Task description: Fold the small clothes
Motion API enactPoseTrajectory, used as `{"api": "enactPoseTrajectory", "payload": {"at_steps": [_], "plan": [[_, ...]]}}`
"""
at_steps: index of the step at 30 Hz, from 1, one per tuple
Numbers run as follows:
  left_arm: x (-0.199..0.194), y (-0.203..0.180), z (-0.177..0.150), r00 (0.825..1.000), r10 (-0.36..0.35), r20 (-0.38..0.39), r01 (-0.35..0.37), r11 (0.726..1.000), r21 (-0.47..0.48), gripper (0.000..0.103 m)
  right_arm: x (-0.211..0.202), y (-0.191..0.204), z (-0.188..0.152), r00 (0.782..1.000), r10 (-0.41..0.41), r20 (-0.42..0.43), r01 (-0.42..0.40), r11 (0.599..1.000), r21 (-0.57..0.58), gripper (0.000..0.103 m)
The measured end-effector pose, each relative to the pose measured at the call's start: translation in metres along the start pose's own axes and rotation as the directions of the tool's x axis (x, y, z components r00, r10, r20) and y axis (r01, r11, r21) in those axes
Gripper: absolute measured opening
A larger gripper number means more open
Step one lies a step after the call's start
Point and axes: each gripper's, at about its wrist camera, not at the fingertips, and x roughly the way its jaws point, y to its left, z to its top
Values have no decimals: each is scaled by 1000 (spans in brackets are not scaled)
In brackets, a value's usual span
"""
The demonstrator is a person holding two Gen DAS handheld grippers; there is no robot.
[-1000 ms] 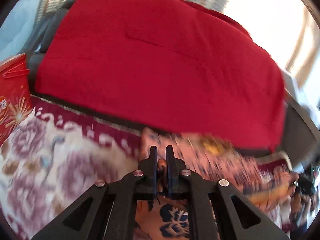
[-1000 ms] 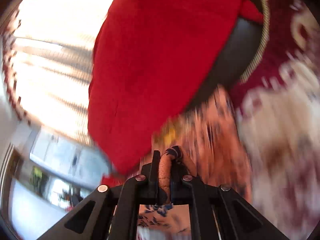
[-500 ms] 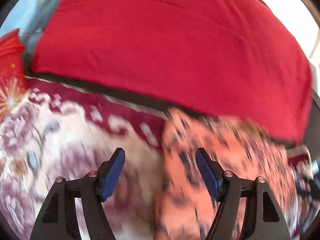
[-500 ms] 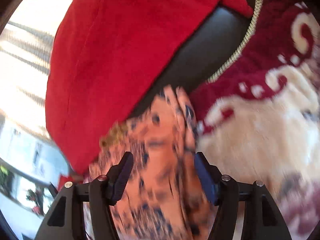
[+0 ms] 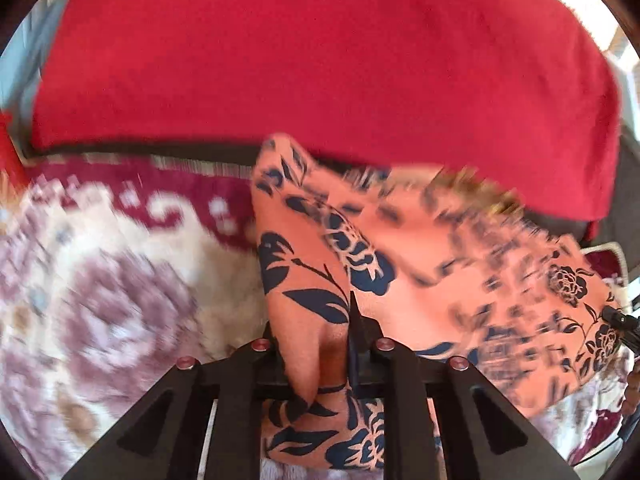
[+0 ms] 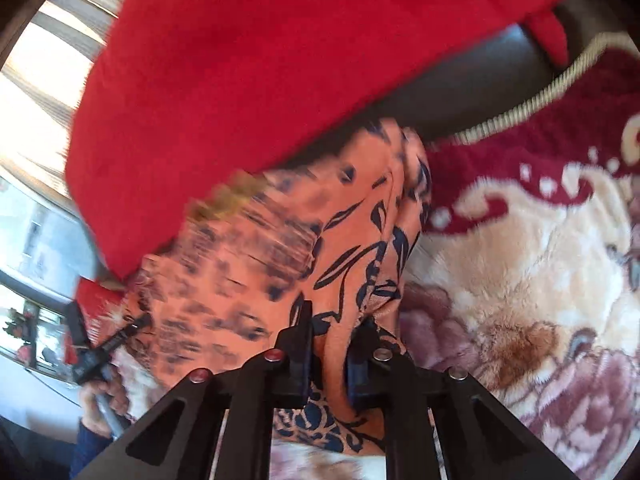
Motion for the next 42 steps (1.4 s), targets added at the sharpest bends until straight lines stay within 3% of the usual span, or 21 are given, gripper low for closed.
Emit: {"api": "enactPoseTrajectory", "payload": {"at_steps": [5, 8, 9, 11, 12, 14, 15, 16, 18, 19, 21, 24, 30, 33, 38, 42], "plan": [[-95, -7, -5, 989, -72, 133, 65, 996, 52, 19, -74, 23, -19, 999, 26, 47, -22, 997, -74, 9], [-125, -5, -44, 984, -98, 150, 87, 993, 76, 20, -97, 15, -57, 999, 23, 45, -19, 997, -71, 9], [-128, 3, -61, 985, -99, 139, 90, 994, 67, 21, -99, 4, -76, 999, 16, 36, -14, 999, -49, 14], [-113, 21, -104, 992, -85, 91, 83, 996, 34, 32, -87, -21, -115, 1000, 22, -2, -22, 999, -27, 21], [-96, 30, -125, 997, -62, 46, 61, 998, 34, 44, -72, -41, -136, 998, 21, -62, -21, 1000, 2, 38], [-57, 55, -156, 997, 58, -58, -57, 998, 12, 44, -54, -80, -170, 991, -70, -118, 82, 991, 101, 45], [-48, 68, -165, 993, 79, -83, -80, 997, -10, 47, -57, -93, -180, 996, -20, -85, 32, 989, 144, 45], [-52, 82, -166, 998, 30, -60, -34, 998, -58, 47, -65, -98, -184, 999, 4, -46, 4, 985, 171, 45], [-67, 98, -158, 999, 38, 7, -37, 992, -122, 47, -82, -91, -179, 999, -33, 18, 30, 991, 131, 48], [-77, 101, -149, 996, 70, 56, -62, 991, -122, 47, -88, -84, -172, 998, -43, 48, 38, 994, 98, 49], [-81, 101, -135, 995, 58, 83, -49, 993, -109, 48, -91, -73, -154, 997, -24, 72, 20, 998, 62, 52], [-68, 90, -118, 997, -16, 70, 21, 997, -73, 48, -79, -53, -120, 994, -35, 104, 34, 999, 12, 52], [-27, 75, -104, 999, -40, 34, 40, 999, -16, 48, -23, -34, -76, 981, -159, 107, 169, 982, -86, 52], [-15, 82, -96, 998, -47, 33, 49, 998, -50, 48, -2, -39, -70, 977, -200, 80, 208, 972, -111, 52], [-11, 84, -92, 998, -62, 31, 64, 996, -61, 48, 4, -42, -72, 978, -192, 87, 201, 972, -118, 52], [-3, 77, -82, 998, -60, 33, 61, 998, -28, 48, 4, -39, -71, 974, -213, 81, 223, 964, -147, 38]]}}
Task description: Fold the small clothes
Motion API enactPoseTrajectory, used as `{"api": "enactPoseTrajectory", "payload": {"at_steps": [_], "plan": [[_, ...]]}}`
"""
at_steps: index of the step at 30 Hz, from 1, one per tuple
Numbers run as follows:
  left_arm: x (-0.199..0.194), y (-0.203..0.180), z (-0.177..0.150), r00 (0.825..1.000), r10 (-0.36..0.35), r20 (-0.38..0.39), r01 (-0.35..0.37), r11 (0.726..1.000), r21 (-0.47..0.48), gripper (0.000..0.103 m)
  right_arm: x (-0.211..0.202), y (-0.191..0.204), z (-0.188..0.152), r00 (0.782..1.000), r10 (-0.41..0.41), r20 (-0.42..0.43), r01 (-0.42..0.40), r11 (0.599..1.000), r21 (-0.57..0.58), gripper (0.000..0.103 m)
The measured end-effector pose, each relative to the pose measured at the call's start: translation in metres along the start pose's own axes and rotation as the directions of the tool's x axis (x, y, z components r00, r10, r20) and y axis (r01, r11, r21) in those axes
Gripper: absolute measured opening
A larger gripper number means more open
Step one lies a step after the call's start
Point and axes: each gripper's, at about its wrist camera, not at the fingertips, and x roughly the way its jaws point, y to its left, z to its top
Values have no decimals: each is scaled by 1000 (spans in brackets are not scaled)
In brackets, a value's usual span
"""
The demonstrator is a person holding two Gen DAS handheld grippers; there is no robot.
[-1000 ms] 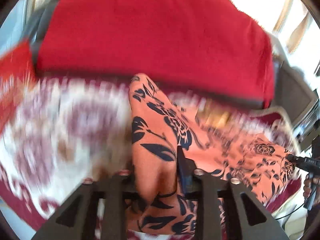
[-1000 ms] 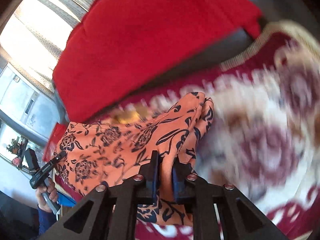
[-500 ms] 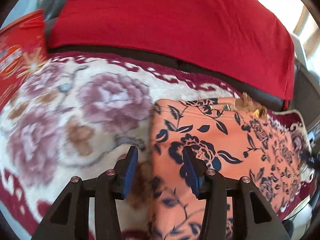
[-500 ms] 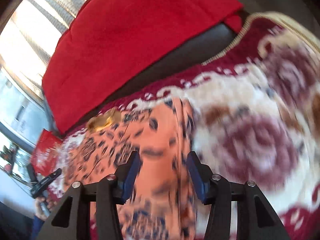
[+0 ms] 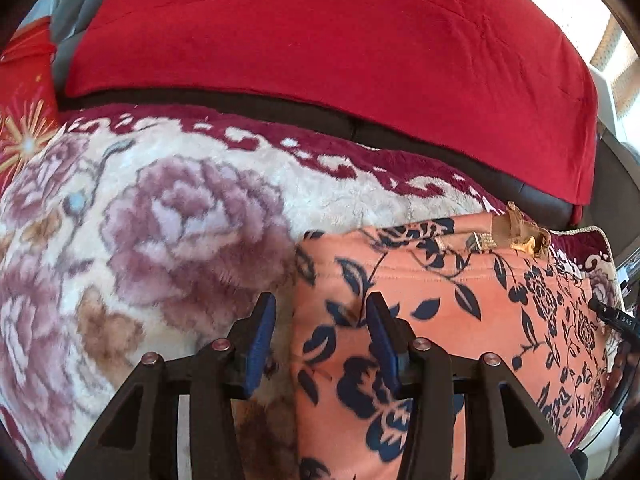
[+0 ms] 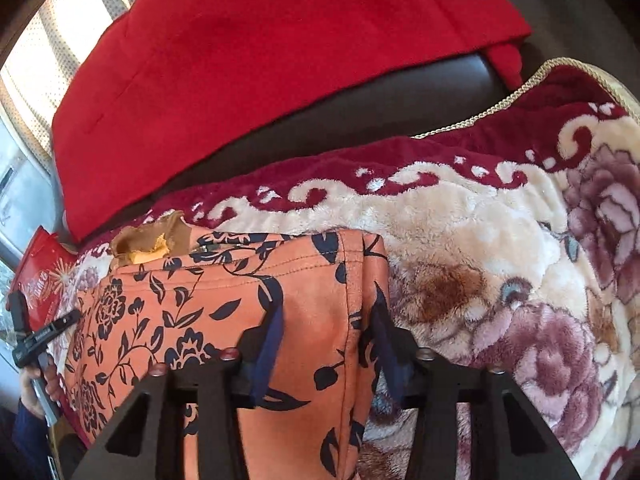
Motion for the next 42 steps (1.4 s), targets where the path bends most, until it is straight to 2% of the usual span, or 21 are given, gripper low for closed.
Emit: {"api": "enactPoseTrajectory", "payload": {"at_steps": [2, 4, 8, 10, 11, 12, 13, 18, 22, 25, 27, 29, 30, 32, 35, 37, 38, 39, 40, 41, 42], "plan": [[7, -1, 5, 1000, -13, -16, 13, 1000, -4, 42, 2, 0, 2, 1000, -10, -7, 10, 1000, -6, 38], [13, -4, 9, 999, 28, -33, -27, 1000, 7, 16, 6, 1, 3, 1000, -8, -17, 8, 1000, -8, 38], [12, -12, 10, 998, 55, -12, -55, 997, 59, 7, 4, 3, 4, 1000, -9, 0, 9, 1000, -13, 39], [7, -15, 10, 998, 64, 12, -65, 995, 82, 6, 8, 4, 4, 1000, -12, -9, 12, 1000, -21, 39], [5, -15, 11, 998, 63, 22, -65, 994, 84, 6, 9, 5, 5, 1000, -10, -17, 10, 1000, -25, 32], [2, -16, 12, 997, 65, 34, -68, 994, 86, 5, 9, 6, 5, 1000, -24, -20, 23, 999, -28, 8], [-2, -16, 13, 996, 71, 48, -75, 993, 86, 5, 7, 8, 5, 999, -48, -17, 47, 998, -36, 6], [-29, -27, 19, 986, 76, 148, -95, 987, 128, 5, -18, 29, 12, 991, -119, 59, 125, 985, -119, 5], [-41, -33, 33, 975, 56, 216, -86, 987, 132, 5, -37, 30, 26, 979, -150, 135, 164, 981, -102, 5], [-16, -34, 34, 978, 101, 184, -129, 981, 143, 5, -17, 20, 30, 978, -180, 103, 188, 979, -74, 5], [18, -29, 32, 980, 146, 135, -164, 978, 132, 6, 7, 11, 25, 982, -181, 61, 184, 982, -45, 6], [49, -25, 29, 984, 175, 16, -175, 973, 147, 8, 28, -3, 20, 990, -142, -8, 143, 989, 27, 9], [50, -27, 28, 981, 192, 22, -193, 968, 159, 9, 32, -9, 18, 993, -116, -28, 117, 991, 70, 9], [36, -31, 30, 979, 197, 54, -203, 963, 176, 9, 17, -9, 17, 993, -117, 0, 116, 990, 80, 10], [-3, -31, 32, 975, 176, 132, -195, 970, 147, 27, -15, 1, 19, 990, -135, 50, 133, 990, 54, 11], [-33, -32, 25, 965, 184, 187, -209, 970, 123, 46, -46, 14, 14, 991, -75, 111, 69, 996, 56, 15], [-44, -34, 20, 961, 188, 202, -215, 970, 117, 53, -59, 23, 6, 992, -10, 123, 2, 998, 67, 18], [-54, -37, 14, 955, 206, 214, -235, 965, 116, 62, -66, 30, 1, 990, 67, 125, -76, 995, 68, 28], [-65, -41, 5, 945, 236, 226, -267, 956, 117, 66, -69, 38, -9, 983, 139, 118, -148, 987, 69, 38], [-71, -43, -2, 938, 255, 234, -287, 951, 116, 67, -69, 43, -20, 976, 191, 106, -200, 977, 72, 71], [-78, -45, -11, 933, 270, 236, -302, 946, 114, 68, -67, 47, -30, 971, 217, 103, -225, 972, 72, 87]]}}
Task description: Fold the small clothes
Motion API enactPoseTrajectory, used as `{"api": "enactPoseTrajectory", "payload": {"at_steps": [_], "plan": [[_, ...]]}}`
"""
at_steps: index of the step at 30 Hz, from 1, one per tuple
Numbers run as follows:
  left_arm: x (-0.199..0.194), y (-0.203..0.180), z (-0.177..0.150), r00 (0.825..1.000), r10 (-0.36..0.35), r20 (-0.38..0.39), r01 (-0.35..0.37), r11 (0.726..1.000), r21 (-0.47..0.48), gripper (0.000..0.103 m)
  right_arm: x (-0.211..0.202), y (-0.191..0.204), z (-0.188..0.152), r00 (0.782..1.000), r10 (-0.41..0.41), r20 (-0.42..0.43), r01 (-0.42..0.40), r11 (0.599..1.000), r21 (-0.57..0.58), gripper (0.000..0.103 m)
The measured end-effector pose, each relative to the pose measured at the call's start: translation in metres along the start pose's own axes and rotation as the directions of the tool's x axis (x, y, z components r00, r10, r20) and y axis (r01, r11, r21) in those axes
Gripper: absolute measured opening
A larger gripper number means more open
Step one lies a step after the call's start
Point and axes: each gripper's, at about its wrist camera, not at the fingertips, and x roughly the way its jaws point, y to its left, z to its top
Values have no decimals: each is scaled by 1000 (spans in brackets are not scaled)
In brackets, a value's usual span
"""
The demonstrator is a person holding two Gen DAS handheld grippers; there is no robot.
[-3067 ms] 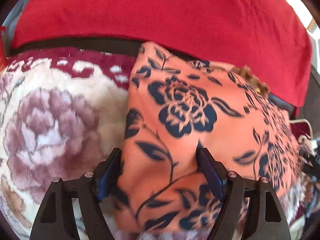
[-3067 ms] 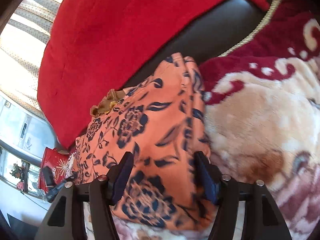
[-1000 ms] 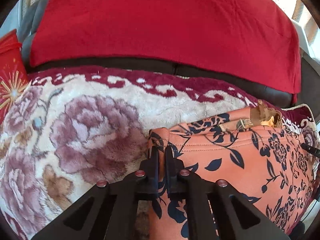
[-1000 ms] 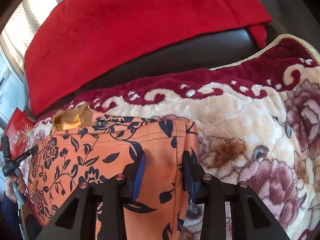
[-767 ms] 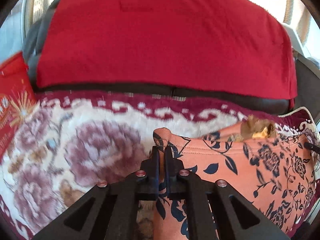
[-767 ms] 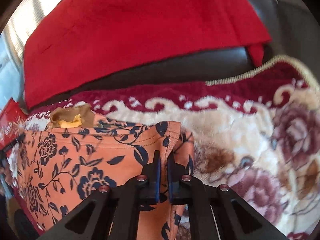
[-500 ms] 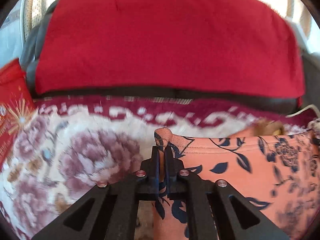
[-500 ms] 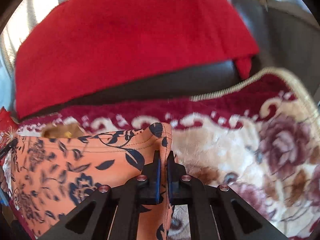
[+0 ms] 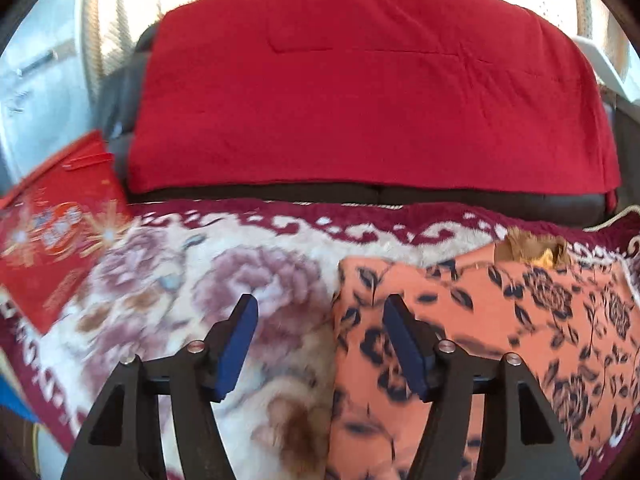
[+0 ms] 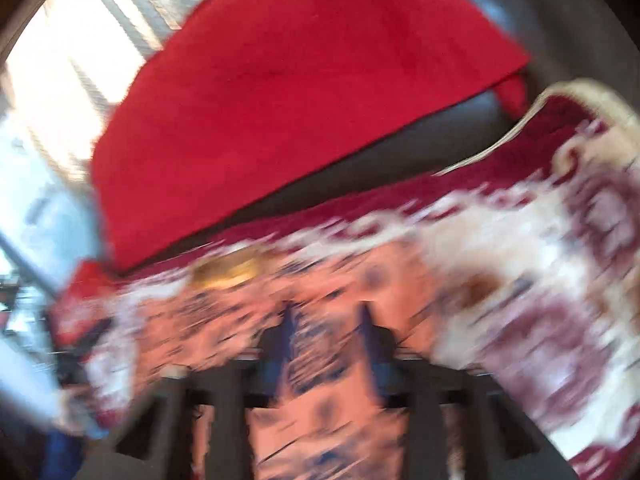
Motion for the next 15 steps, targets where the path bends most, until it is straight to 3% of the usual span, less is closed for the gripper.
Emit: {"api": "enactPoseTrajectory", "payload": {"at_steps": [3, 5, 6, 10, 13, 15], "plan": [[-16, -6, -21, 1000, -12, -27, 12, 1000, 2, 68, 19, -9, -35, 998, -20, -63, 22, 999, 27, 87], [-20, -10, -31, 999, -19, -50, 19, 1000, 2, 68, 30, -29, -50, 995, -43, -93, 52, 994, 92, 80], [-20, -14, -35, 998, -23, -57, 23, 1000, 3, 68, 27, -35, -51, 996, -42, -75, 51, 991, 124, 73], [-28, -18, -45, 998, -29, -59, 29, 1000, 3, 68, 5, -17, -46, 997, -66, -32, 69, 991, 112, 76], [-32, -19, -47, 998, -36, -54, 35, 999, -12, 68, -2, 2, -42, 1000, -8, -27, 9, 999, 42, 76], [-33, -19, -48, 997, -38, -60, 37, 999, -21, 68, 8, -6, -48, 997, -52, -60, 56, 997, 53, 76]]}}
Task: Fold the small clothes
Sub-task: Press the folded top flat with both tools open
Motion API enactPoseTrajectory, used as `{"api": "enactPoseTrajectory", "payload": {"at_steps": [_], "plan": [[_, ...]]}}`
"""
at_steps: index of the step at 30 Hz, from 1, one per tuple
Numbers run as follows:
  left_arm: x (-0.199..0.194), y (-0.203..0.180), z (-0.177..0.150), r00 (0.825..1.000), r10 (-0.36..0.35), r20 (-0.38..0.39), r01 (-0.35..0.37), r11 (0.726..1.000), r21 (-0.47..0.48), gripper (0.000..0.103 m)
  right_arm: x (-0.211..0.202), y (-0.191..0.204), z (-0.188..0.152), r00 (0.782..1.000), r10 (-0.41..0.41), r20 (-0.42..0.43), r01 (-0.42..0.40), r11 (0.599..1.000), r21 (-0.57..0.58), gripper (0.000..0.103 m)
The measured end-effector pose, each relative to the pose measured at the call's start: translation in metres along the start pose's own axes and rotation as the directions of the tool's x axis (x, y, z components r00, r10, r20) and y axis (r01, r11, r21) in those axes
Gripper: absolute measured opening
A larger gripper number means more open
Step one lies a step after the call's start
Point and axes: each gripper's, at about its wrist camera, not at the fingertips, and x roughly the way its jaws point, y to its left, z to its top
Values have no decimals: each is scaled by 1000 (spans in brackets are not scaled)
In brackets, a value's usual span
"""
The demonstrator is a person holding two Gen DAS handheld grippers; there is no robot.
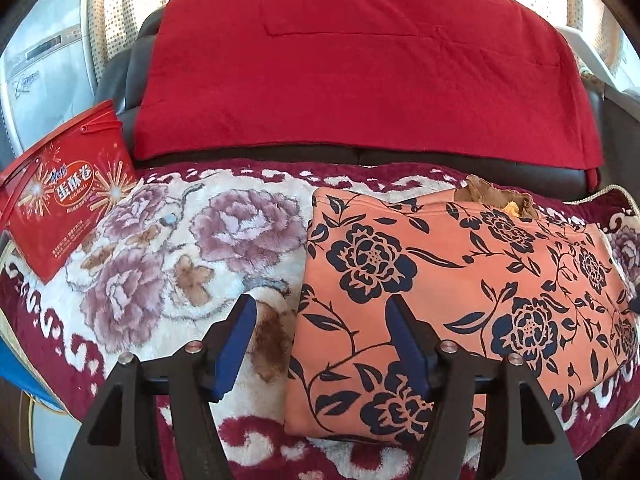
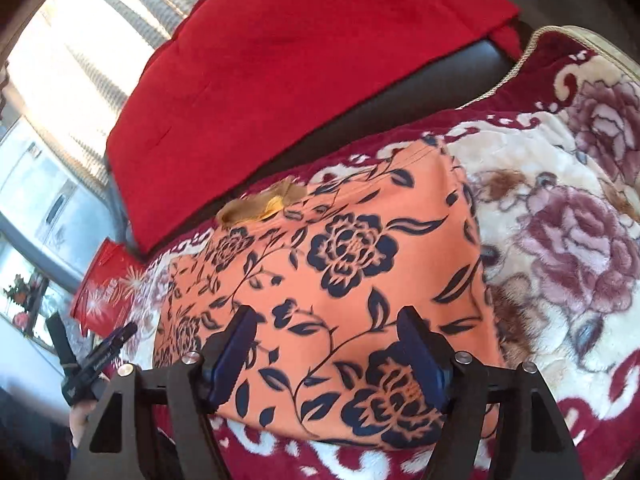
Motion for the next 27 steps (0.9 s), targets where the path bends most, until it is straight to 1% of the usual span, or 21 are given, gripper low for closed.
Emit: {"api": "enactPoseTrajectory", "payload": {"at_steps": [1, 2, 3, 4, 5, 6, 7, 8, 9, 10, 11, 12, 13, 14, 16, 17, 19, 22, 25, 26, 27], "plan": [[-1, 0, -1, 1000, 0, -3, 0, 1000, -4, 68, 5, -8, -5, 999, -36, -23, 37, 999, 29, 76], [0, 1, -1, 1000, 1, -7, -1, 1000, -8, 68, 14, -26, -6, 998, -40, -53, 45, 994, 99, 69], [0, 2, -2, 1000, 1, -14, -1, 1000, -13, 68, 12, -32, -7, 999, -23, -43, 28, 991, 132, 65], [-1, 2, -3, 1000, -2, -15, 2, 1000, -14, 68, 6, -33, -6, 1000, -11, -20, 14, 989, 146, 66], [-1, 3, -4, 1000, -4, -14, 4, 1000, -13, 68, -2, -27, -6, 1000, -17, -3, 18, 991, 132, 68], [-2, 3, -5, 1000, 0, -13, 0, 1000, -10, 68, -8, -19, -6, 1000, -18, 15, 17, 995, 98, 69], [-1, 3, -5, 1000, 6, -13, -6, 1000, -10, 68, -13, -12, -8, 1000, 1, 22, -2, 997, 74, 69], [0, 4, -5, 1000, 5, -16, -6, 1000, -14, 68, -14, -9, -10, 999, 30, 21, -31, 998, 60, 70], [1, 4, -6, 1000, 0, -20, 0, 1000, -25, 68, -11, -10, -13, 999, 35, 10, -36, 998, 59, 70], [1, 3, -6, 1000, -7, -24, 6, 999, -33, 68, -7, -15, -15, 1000, 12, -6, -11, 998, 68, 70], [1, 2, -7, 999, -18, -28, 17, 999, -43, 68, 1, -26, -19, 999, -20, -31, 23, 995, 98, 68], [1, 0, -7, 999, -28, -33, 27, 999, -48, 68, 6, -42, -22, 999, 14, -30, -9, 985, 174, 60], [-1, -3, -8, 999, -40, -36, 38, 998, -46, 68, -1, -50, -23, 999, 36, 3, -36, 975, 221, 58], [-3, -6, -9, 998, -49, -32, 47, 998, -43, 68, -7, -51, -23, 999, 37, 25, -42, 972, 229, 60], [-10, -15, -12, 998, -66, -16, 66, 997, -30, 68, -27, -46, -30, 997, -11, 82, -7, 977, 214, 62], [-11, -19, -13, 997, -78, -13, 77, 997, -26, 68, -35, -48, -36, 995, -9, 99, -14, 974, 228, 65], [-13, -33, -16, 994, -106, -8, 106, 994, -27, 68, -47, -55, -55, 992, 27, 121, -62, 954, 293, 66], [-12, -61, -19, 987, -160, -19, 159, 987, -14, 68, -49, -69, -80, 989, 81, 124, -123, 918, 378, 66], [-6, -94, -22, 979, -202, -21, 203, 979, 6, 68, -40, -79, -89, 987, 112, 117, -152, 893, 424, 68], [-4, -102, -22, 977, -213, -25, 213, 977, 9, 68, -36, -81, -90, 985, 124, 120, -165, 877, 452, 68], [-2, -112, -23, 975, -220, -27, 220, 976, 3, 68, -37, -85, -91, 982, 136, 134, -185, 851, 492, 68]]}}
